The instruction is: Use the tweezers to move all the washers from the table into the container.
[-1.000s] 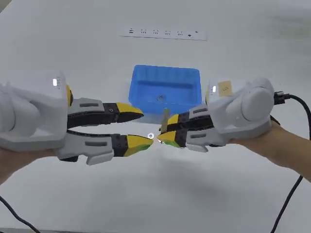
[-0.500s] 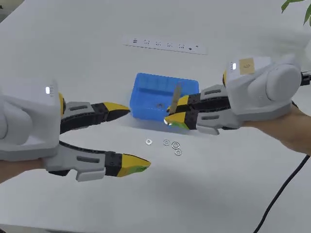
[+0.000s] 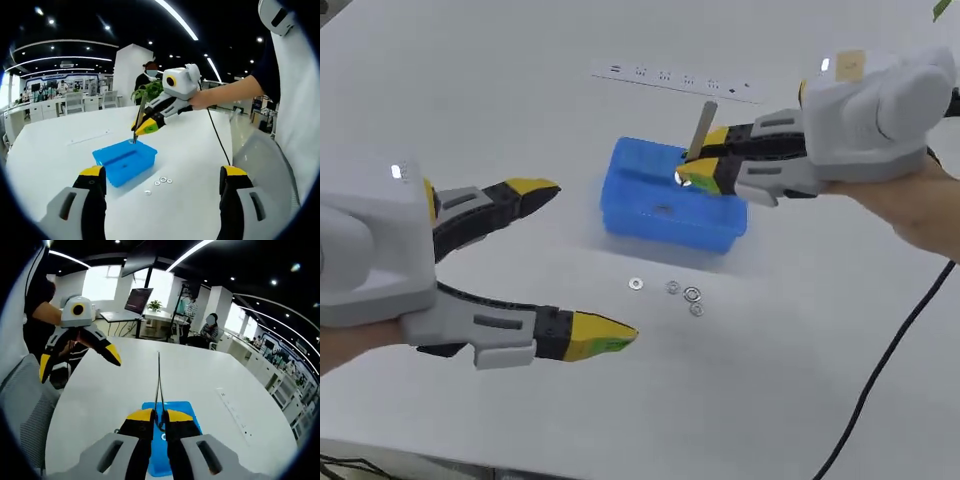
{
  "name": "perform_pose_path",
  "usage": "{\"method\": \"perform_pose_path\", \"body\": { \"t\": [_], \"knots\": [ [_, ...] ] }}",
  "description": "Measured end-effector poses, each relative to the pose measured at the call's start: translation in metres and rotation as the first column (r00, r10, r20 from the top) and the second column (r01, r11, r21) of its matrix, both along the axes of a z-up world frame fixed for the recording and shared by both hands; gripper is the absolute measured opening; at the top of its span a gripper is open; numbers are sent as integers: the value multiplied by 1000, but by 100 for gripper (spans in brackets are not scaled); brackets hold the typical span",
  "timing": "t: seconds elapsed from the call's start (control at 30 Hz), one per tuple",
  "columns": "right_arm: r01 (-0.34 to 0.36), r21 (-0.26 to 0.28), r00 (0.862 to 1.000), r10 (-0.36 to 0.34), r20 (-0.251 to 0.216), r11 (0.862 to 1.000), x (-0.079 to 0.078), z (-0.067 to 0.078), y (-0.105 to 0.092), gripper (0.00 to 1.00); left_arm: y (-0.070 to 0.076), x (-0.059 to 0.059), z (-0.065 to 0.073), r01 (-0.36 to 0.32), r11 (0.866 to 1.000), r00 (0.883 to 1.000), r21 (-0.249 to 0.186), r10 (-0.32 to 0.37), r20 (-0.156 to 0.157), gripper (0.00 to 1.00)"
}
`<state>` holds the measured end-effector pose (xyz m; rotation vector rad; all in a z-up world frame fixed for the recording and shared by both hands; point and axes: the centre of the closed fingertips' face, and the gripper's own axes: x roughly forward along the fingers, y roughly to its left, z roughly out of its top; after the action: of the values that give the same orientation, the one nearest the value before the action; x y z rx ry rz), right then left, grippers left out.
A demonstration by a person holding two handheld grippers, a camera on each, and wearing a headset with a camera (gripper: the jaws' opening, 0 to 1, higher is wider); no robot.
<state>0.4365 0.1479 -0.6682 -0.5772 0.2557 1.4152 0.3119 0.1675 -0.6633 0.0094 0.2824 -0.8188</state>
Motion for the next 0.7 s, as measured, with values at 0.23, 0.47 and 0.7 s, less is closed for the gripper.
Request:
{"method": "perform_pose_path", "body": {
  "t": [0.23,0.47,0.7],
  "knots": [
    [58,-17,997,-59,-52,998,31,-30,4,9,7,8,-6,-22,1000,1000,-4,22,-9,99],
    [71,-40,991,-75,-107,997,40,-61,3,9,19,14,-14,-64,998,997,2,64,-35,99],
    [85,-53,983,-93,-161,995,42,-82,2,10,25,12,-19,-78,997,995,23,79,-54,99]
  ]
}}
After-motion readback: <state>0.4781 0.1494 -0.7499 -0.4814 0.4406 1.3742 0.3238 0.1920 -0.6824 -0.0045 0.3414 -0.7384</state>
